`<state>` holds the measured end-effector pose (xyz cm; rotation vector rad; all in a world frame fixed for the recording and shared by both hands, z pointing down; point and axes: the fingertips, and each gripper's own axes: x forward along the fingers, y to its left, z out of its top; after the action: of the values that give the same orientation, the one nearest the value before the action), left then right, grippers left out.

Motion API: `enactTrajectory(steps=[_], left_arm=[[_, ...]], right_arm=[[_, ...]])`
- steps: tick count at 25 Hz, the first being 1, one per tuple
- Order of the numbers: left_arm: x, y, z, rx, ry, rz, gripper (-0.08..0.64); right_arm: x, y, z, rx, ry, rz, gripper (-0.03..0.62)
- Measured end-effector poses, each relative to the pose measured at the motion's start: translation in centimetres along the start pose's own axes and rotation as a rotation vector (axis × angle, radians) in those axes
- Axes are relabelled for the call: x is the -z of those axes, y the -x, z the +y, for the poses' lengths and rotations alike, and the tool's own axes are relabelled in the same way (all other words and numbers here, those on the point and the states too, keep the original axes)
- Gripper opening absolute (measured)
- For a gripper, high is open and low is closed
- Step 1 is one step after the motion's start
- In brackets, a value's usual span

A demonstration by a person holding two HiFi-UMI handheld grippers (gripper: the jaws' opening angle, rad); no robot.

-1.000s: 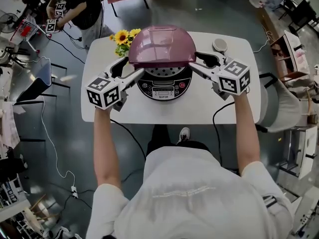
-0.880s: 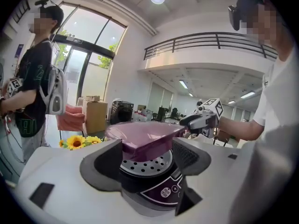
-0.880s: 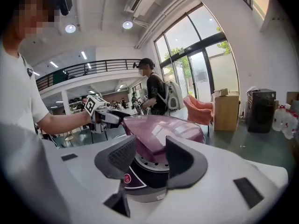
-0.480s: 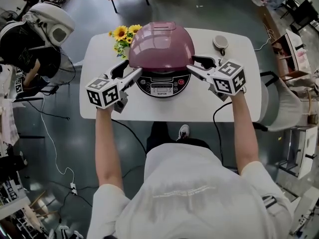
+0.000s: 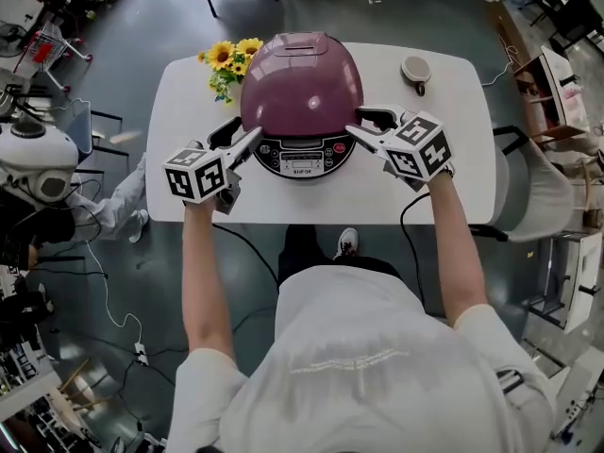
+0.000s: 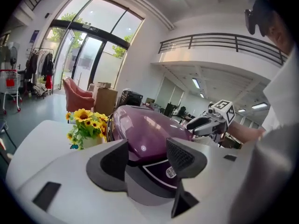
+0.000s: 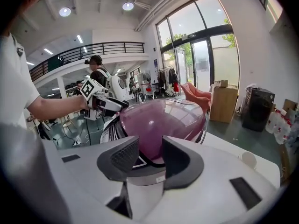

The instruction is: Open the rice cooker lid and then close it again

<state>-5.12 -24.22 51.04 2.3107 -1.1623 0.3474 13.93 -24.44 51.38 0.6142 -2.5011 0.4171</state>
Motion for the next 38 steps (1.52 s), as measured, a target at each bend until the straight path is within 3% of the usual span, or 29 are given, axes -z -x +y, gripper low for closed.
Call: enactTrajectory(steps=[4, 16, 21, 27, 38], left_arm=[[0.9, -0.4, 0.1, -0.018, -0.023, 0.033, 0.266], [1.5, -0.6, 0.2, -0.072, 0.012, 0.064, 0.265], [1.6, -0.5, 0.3, -0.07, 0.05, 0.048, 0.266], [1.8, -0.6, 0.2, -0.08, 0.04, 0.1, 0.267], [1.9, -0.6, 0.2, -0.065, 0.055, 0.041, 0.267]], right_arm=[[0.8, -0.5, 0.0, 0.012, 0.012, 0.031, 0.144], [1.1, -0.9, 0.1, 0.07, 0.041, 0.066, 0.14], [1.0, -0.9, 0.1, 0.067, 0.035, 0.06, 0.14], [1.1, -0.9, 0.1, 0.078, 0.025, 0.038, 0.141], [1.1, -0.7, 0.0, 0.094, -0.022, -0.02, 0.14]])
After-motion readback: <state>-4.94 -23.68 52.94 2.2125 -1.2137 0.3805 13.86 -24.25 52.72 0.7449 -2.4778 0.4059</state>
